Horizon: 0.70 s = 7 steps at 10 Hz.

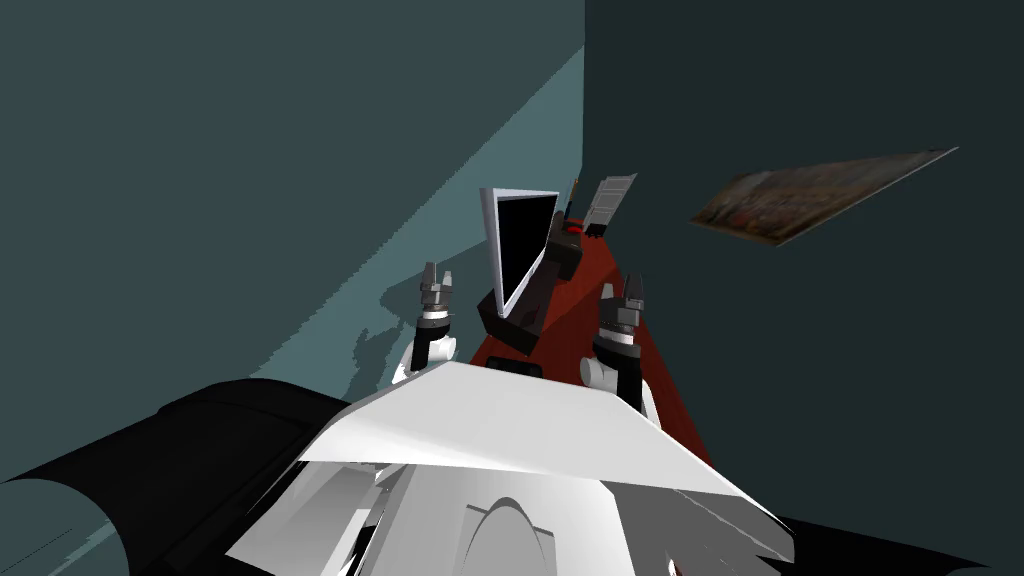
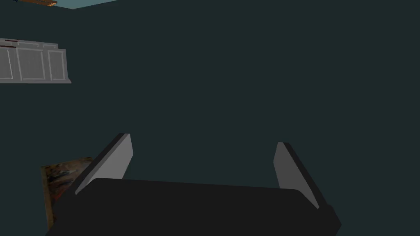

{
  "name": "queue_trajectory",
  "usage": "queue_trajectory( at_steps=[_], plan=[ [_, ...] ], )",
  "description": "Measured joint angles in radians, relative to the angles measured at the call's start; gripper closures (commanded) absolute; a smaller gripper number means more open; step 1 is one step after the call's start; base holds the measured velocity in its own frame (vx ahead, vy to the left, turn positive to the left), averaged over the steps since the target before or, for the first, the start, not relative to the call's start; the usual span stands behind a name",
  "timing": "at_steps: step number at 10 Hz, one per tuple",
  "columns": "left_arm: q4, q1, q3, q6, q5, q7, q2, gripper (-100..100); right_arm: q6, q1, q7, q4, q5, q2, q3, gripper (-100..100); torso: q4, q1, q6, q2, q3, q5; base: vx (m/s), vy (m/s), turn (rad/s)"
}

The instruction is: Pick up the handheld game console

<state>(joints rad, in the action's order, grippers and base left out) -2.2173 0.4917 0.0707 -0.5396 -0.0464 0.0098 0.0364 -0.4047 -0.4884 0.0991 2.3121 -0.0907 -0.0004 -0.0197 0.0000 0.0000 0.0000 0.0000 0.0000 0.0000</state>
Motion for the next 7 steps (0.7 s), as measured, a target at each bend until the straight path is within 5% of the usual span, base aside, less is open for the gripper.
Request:
queue_trajectory(
  at_steps=[4,7],
  plan=[
    [0.000,0.000,0.000,0.000,0.000,0.000,0.000,0,-0.058,0.030,0.038,-0.111,-0.107,-0.090,0.007,-100,0.000,0.000,0.000,0.000,0.000,0.000,0.000,0.004,0.106],
    [0.000,0.000,0.000,0.000,0.000,0.000,0.000,0,-0.082,0.053,0.063,-0.165,-0.177,-0.115,0.006,-100,0.000,0.000,0.000,0.000,0.000,0.000,-0.001,0.002,0.090]
  ],
)
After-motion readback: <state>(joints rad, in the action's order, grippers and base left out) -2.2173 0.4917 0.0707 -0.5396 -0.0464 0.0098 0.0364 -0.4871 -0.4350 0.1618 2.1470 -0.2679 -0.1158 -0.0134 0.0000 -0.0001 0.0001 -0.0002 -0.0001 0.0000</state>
